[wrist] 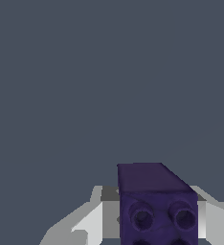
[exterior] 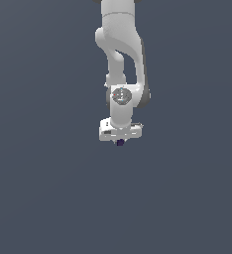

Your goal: Pick up the object and move it to a goal position.

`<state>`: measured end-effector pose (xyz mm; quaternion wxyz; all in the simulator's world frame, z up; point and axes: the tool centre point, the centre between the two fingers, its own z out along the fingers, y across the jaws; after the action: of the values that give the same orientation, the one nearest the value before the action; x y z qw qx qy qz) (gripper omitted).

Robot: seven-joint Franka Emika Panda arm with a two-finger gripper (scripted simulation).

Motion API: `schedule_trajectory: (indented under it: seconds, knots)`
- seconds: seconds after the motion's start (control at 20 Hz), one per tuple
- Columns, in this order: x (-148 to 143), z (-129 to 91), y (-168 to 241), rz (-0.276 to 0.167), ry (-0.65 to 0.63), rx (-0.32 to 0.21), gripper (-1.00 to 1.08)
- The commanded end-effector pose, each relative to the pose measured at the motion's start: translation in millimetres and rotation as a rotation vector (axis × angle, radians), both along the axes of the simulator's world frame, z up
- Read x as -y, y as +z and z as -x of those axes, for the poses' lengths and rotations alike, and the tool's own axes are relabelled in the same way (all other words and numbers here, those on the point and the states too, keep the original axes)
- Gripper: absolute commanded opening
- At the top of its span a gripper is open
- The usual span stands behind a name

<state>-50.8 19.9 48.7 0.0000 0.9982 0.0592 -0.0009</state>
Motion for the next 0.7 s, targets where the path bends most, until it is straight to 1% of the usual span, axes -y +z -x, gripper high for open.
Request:
schedule_trajectory:
  seconds: [0.0, 0.25, 0.65]
  knots:
    - [-2.6, -2.3, 15.7, 0.0, 0.0, 0.001, -1.0]
    - [-9.8, -7.7, 57.3, 0.0, 0.001, 0.002, -1.0]
    - [-23.9, -19.4, 142.6, 0.0, 0.001, 0.002, -1.0]
